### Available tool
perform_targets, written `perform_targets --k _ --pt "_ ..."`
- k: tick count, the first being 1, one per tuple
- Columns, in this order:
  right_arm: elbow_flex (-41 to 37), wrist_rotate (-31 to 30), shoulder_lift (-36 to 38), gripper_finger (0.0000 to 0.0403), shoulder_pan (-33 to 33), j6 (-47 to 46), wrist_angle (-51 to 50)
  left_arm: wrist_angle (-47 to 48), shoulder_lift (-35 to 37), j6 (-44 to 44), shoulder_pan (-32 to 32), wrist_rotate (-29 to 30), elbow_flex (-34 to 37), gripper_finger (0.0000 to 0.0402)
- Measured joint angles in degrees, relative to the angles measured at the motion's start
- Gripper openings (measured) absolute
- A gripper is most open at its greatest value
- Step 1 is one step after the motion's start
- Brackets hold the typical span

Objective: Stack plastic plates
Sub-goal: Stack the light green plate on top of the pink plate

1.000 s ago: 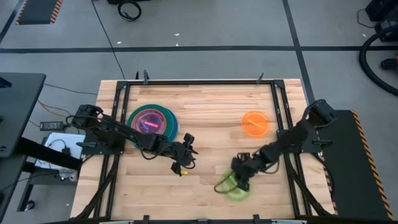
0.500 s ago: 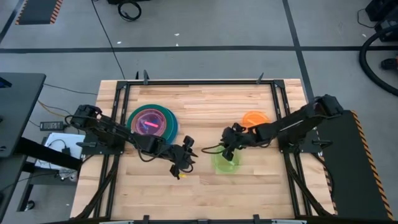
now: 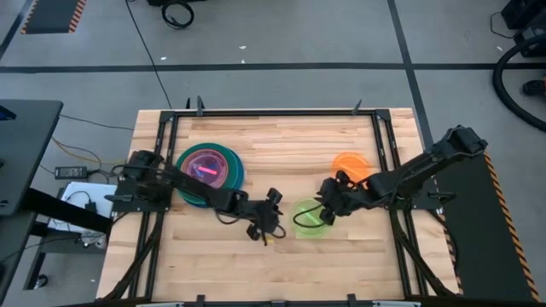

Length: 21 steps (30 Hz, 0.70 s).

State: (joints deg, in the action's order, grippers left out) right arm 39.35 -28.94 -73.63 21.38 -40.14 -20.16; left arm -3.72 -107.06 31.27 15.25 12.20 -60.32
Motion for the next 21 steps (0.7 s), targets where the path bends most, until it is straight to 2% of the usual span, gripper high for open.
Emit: perform_targets --k 9,13,21 --pt "-0.05 -4.79 0.82 0.0100 4.56 -5.56 -5.72 5.01 -9.17 10.95 -1.06 -1.21 -10.02 0.0142" --pt "-0.43 -6.22 0.80 0.0100 5.52 -7.97 -7.22 3.65 -11.07 15.81 -1.73 -1.13 -10.56 0.0142" --pt "-0.95 -7.94 0.48 0.0100 6.85 -9.95 -6.30 2.63 -12.70 16.09 -2.58 -3.30 -11.51 0.0142"
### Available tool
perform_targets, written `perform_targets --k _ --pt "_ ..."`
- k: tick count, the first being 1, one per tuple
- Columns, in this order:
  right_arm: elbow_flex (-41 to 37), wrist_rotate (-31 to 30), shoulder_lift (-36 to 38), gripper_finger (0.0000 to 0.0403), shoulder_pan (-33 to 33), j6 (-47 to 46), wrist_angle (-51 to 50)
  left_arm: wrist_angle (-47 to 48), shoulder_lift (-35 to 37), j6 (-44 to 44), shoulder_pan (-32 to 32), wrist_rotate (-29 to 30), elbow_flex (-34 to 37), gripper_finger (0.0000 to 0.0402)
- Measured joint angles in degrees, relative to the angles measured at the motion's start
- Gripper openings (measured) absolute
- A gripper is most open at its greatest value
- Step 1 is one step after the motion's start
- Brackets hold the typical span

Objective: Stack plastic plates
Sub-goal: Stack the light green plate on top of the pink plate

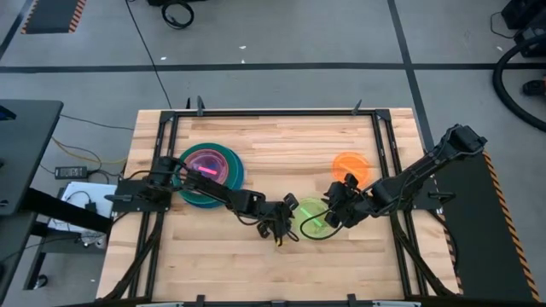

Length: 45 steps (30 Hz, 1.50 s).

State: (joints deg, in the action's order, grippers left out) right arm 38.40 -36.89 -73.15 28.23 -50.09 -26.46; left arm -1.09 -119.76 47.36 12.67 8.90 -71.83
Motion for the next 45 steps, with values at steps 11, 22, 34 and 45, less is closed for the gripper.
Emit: perform_targets --k 11,22,34,45 --pt "-0.01 -0.67 -0.76 0.0100 0.65 0.06 2.06 1.30 -0.35 2.82 -0.22 -3.06 -0.03 0.0011" --pt "0.02 -6.09 -0.18 0.0100 0.68 -1.96 -5.28 10.58 5.99 -4.41 2.86 5.28 0.10 0.0003" --pt "0.02 -14.95 0.07 0.0100 -1.80 3.73 -6.88 32.74 19.04 -26.52 7.57 16.84 0.10 0.0001" --pt "0.02 -14.34 0.07 0.0100 -6.59 16.15 -0.48 52.05 25.59 -44.28 9.13 23.19 1.38 0.0001"
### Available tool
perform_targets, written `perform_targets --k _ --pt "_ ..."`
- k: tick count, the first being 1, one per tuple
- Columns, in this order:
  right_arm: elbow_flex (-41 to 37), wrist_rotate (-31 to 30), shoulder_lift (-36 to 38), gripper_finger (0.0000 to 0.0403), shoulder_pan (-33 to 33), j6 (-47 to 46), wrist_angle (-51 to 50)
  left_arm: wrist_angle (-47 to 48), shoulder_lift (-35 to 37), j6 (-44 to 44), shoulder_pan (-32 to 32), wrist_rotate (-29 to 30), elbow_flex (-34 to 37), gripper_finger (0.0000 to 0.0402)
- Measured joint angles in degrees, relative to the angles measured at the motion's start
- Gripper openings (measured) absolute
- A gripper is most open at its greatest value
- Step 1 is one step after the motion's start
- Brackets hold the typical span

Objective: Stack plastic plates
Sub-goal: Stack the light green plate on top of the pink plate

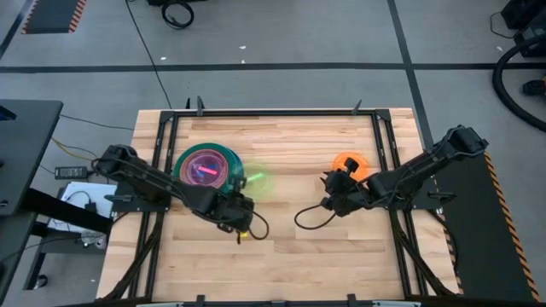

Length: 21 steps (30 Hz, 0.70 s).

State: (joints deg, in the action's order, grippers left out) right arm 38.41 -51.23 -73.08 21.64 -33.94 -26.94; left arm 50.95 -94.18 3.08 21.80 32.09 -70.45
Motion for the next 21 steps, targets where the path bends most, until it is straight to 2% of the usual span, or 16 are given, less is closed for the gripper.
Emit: perform_targets --k 11,17,21 --pt "-0.08 1.58 -0.02 0.0100 -2.32 2.93 2.13 -0.68 15.01 -13.17 0.22 3.21 16.73 0.0000" --pt "-0.08 2.11 -0.02 0.0100 -2.44 3.12 3.06 0.36 22.05 -18.76 0.12 4.14 23.05 0.0000" --pt "-0.09 2.74 -0.02 0.0100 -2.49 3.59 3.73 2.10 24.05 -22.32 0.11 4.39 25.70 0.0000"
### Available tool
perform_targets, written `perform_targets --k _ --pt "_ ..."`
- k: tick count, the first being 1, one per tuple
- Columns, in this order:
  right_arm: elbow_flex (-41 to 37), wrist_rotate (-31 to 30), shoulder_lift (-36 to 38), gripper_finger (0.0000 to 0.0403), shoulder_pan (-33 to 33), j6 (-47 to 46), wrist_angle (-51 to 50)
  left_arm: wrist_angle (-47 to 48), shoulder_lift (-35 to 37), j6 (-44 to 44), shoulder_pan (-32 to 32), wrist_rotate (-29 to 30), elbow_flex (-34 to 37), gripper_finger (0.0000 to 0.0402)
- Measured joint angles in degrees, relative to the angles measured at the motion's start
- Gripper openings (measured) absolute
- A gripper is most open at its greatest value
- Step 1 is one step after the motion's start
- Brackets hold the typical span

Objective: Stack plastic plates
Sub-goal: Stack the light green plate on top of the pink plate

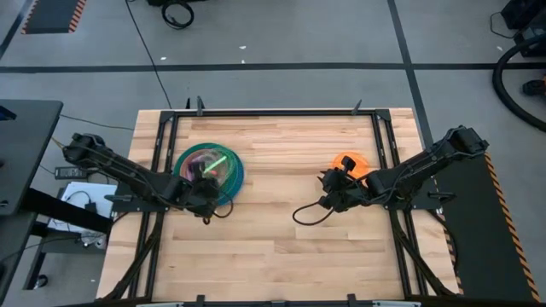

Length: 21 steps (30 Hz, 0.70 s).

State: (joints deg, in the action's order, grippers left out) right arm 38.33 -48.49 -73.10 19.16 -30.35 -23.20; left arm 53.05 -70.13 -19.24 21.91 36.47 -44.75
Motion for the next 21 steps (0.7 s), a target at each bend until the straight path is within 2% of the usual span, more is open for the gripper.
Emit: perform_targets --k 5,13,18,21 --pt "0.01 0.42 0.00 0.0100 -0.26 0.57 0.70 0.45 0.50 -2.95 0.00 0.03 2.96 0.0000" --pt "0.01 0.52 0.00 0.0100 -0.24 0.57 0.94 0.04 0.50 -4.61 0.00 0.08 3.08 0.0000" --pt "0.00 0.53 0.00 0.0100 -0.24 0.59 1.07 -0.14 0.50 -10.60 -1.79 -0.79 3.08 0.0000" --pt "0.02 0.51 0.00 0.0100 -0.26 0.97 1.52 -0.45 0.48 -14.00 -3.76 -3.41 3.08 0.0000"
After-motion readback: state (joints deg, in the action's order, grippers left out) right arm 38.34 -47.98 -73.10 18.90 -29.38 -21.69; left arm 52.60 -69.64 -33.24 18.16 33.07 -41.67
